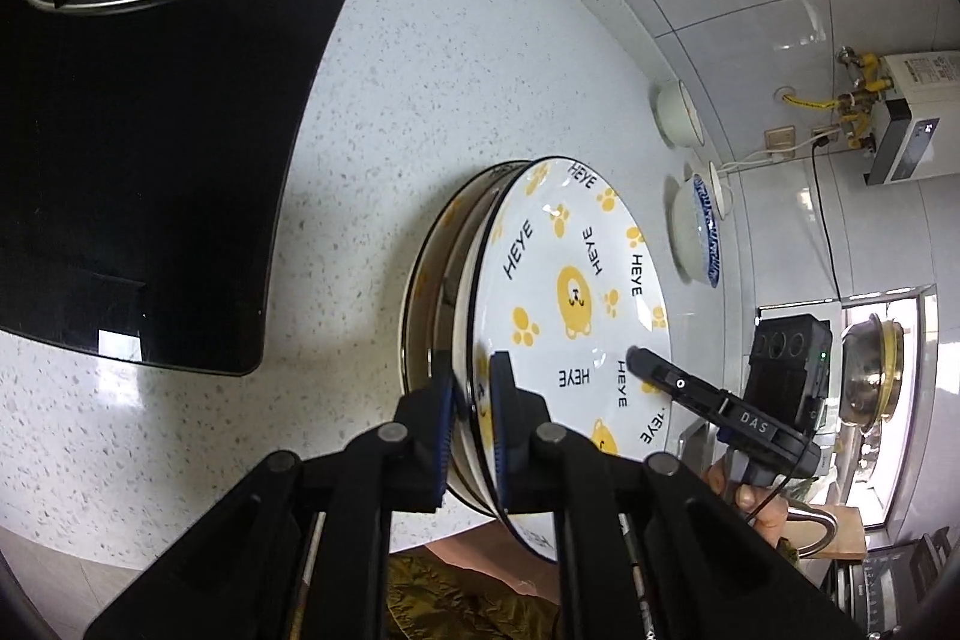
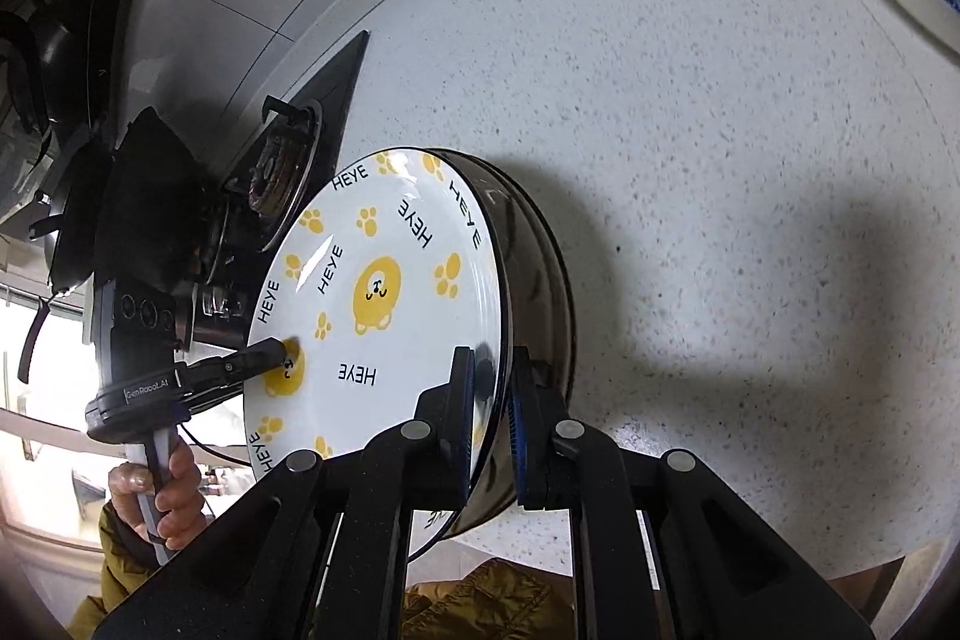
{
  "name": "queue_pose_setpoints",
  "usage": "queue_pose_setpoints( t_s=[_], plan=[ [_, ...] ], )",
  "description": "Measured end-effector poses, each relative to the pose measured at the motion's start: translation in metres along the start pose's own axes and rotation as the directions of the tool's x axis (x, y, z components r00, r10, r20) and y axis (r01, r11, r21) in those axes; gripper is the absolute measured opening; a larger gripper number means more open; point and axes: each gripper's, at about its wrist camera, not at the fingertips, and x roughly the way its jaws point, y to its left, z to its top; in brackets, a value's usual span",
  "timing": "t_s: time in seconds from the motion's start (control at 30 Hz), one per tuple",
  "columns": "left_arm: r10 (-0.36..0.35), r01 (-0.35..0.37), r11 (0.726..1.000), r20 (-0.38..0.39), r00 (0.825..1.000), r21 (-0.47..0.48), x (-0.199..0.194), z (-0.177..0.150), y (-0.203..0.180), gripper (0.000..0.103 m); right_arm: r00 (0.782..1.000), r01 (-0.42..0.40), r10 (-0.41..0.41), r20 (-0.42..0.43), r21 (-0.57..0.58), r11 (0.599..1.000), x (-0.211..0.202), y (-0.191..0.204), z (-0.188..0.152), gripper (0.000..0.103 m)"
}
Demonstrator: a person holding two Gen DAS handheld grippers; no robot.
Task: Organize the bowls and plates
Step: 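Lift the HEYE plate and set it upright against the stacked plates, then open both grippers and move them to the blue-and-white patterned bowl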
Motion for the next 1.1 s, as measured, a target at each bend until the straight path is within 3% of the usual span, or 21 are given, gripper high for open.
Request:
queue_pose_setpoints(
  t_s=[0.37, 0.8, 1.1],
  plan=[
    [0.042, -0.043, 0.999, 0.015, 0.999, 0.033, 0.005, -0.001, -0.007, 0.009, 0.999, 0.011, -0.012, -0.037, -0.040, 0.999, -0.003, 0.003, -0.023, 0.011],
    [0.045, -0.045, 0.998, 0.015, 0.999, 0.034, 0.004, 0.000, -0.008, 0.009, 0.996, 0.042, -0.048, -0.074, -0.081, 0.996, -0.002, 0.007, -0.023, 0.012],
    [0.091, -0.093, 0.991, 0.027, 0.996, 0.095, 0.001, 0.000, -0.015, 0.009, 0.992, 0.080, -0.090, -0.084, -0.111, 0.991, -0.009, 0.011, -0.023, 0.012]
  ],
)
